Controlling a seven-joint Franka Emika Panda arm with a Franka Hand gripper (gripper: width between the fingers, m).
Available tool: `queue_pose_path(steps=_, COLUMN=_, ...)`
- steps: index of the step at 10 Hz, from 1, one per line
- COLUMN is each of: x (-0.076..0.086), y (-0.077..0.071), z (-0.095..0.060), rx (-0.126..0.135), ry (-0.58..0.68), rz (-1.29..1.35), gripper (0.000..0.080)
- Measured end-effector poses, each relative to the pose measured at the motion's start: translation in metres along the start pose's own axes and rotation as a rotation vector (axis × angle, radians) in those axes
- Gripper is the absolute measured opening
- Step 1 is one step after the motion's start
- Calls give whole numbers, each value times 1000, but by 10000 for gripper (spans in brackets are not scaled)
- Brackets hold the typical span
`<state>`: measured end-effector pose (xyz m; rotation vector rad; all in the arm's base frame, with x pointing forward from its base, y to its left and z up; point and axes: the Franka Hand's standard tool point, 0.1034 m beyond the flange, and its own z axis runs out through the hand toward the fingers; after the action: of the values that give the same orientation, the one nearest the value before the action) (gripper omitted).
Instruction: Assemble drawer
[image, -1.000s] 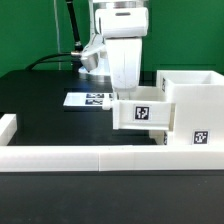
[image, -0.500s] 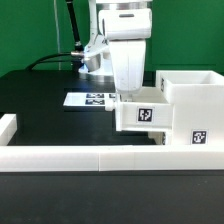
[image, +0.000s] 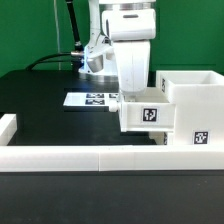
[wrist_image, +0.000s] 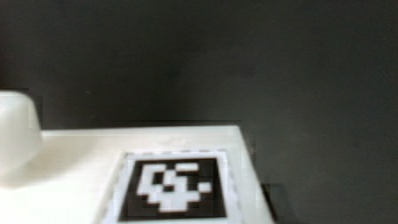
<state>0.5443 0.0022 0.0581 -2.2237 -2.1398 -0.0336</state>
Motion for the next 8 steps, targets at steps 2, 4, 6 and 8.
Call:
queue_pose_path(steps=2, x=4, y=0, z=0, rx=0, ry=0, rz=-7, gripper=42)
queue_pose_path(steps=4, x=8, y=1, z=1, rx=-4, ry=2, rz=-14, gripper=42)
queue_pose_path(steps=6, x=13, y=1, z=2, rx=-7, ry=3, rz=-21, gripper=42)
queue_pose_path(steps=8, x=12, y=1, z=2, rx=-6, ry=3, rz=-20, gripper=42)
